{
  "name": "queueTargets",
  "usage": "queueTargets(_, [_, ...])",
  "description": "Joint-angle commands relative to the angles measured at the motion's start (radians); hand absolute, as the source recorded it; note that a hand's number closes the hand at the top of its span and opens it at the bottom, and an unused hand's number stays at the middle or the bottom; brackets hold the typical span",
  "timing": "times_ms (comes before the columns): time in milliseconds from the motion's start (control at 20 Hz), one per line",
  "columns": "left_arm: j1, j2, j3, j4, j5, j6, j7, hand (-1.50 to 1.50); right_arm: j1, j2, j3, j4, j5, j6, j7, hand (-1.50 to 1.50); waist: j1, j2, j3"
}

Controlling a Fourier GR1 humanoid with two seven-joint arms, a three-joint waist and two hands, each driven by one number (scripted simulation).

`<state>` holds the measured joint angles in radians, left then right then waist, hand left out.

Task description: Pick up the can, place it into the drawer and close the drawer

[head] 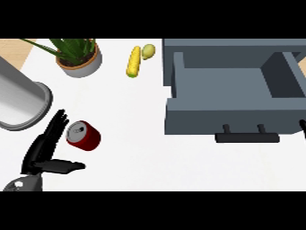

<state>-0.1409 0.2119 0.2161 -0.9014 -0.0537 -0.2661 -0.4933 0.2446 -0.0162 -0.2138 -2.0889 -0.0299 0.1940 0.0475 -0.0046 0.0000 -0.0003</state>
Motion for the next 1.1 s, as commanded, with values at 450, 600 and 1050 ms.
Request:
queueTargets(450, [-0.153,0.014,0.010,0.189,0.003,0.037,-0.026,-1.50,0.026,-0.013,-0.049,-0.053,-0.050,0.037,0.032,-1.50,-0.003,0.000,0.000])
queueTargets(600, [-0.076,-0.034,-0.031,0.039,0.019,0.051,0.034,-1.50,0.003,-0.006,-0.038,-0.065,-0.031,0.011,0.059,-1.50,0.002,-0.001,0.000])
queueTargets(1050, [-0.260,-0.015,-0.017,0.331,-0.014,0.059,-0.086,-1.50,0.065,0.015,0.035,-0.064,-0.006,0.001,0.007,-1.50,-0.006,0.001,0.000])
